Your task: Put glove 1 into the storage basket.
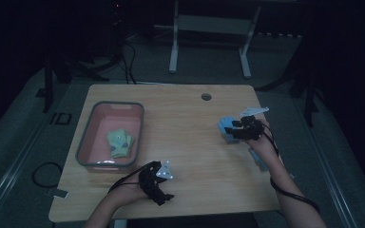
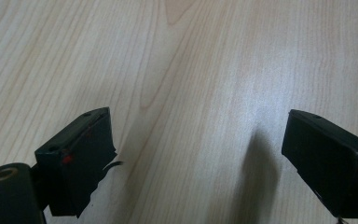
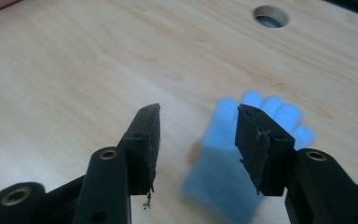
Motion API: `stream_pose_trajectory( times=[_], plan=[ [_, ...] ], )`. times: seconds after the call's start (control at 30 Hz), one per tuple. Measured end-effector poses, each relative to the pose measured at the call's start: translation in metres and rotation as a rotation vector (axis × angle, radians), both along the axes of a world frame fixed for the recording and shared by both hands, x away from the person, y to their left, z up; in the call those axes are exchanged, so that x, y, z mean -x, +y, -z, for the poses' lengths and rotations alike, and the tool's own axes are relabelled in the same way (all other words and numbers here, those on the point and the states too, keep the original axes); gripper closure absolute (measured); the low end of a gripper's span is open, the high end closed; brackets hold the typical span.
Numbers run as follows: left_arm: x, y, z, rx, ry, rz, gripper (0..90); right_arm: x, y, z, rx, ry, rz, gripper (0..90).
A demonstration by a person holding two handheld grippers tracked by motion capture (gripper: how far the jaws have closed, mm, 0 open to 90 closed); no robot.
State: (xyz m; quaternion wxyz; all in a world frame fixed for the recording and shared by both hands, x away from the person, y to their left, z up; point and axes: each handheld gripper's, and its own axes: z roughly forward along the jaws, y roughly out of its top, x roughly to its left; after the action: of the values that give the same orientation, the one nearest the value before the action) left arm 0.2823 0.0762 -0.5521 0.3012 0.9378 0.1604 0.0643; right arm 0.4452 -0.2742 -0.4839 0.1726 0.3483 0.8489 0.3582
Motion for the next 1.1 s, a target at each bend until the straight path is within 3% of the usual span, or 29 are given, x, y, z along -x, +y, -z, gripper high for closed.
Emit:
stream_pose_trajectory(
  times=[0.17, 0.27, 0.47, 0.63, 0.73, 0.87, 1.0, 1.1],
  plan=[
    [0.002, 0.005, 0.001, 0.025, -0.011, -0.028, 9.5, -0.021, -0.005, 0.004, 0.017, 0.021, 0.032, 51.2],
    [0.002, 0.009, 0.003, 0.044, -0.018, -0.039, 9.5, -0.030, -0.004, 0.011, 0.057, 0.039, 0.031, 51.2],
    [0.004, 0.013, 0.003, 0.067, -0.024, -0.064, 9.6, -0.046, -0.013, 0.032, 0.052, 0.090, 0.054, 53.9],
    [0.007, 0.015, 0.004, 0.080, -0.025, -0.059, 9.6, -0.050, -0.015, 0.044, 0.090, 0.092, 0.039, 54.7],
    [0.009, 0.015, 0.005, 0.078, -0.022, -0.053, 9.6, -0.049, -0.014, 0.055, 0.103, 0.136, 0.014, 59.2],
    [0.010, 0.014, 0.006, 0.084, -0.023, -0.044, 9.6, -0.046, -0.015, 0.058, 0.080, 0.119, 0.030, 66.6],
    [0.010, 0.014, 0.007, 0.095, -0.020, -0.046, 9.6, -0.042, -0.010, 0.059, 0.096, 0.104, 0.051, 78.9],
    [0.010, 0.013, 0.007, 0.090, -0.028, -0.043, 9.6, -0.039, -0.007, 0.059, 0.097, 0.098, 0.065, 81.4]
  ],
)
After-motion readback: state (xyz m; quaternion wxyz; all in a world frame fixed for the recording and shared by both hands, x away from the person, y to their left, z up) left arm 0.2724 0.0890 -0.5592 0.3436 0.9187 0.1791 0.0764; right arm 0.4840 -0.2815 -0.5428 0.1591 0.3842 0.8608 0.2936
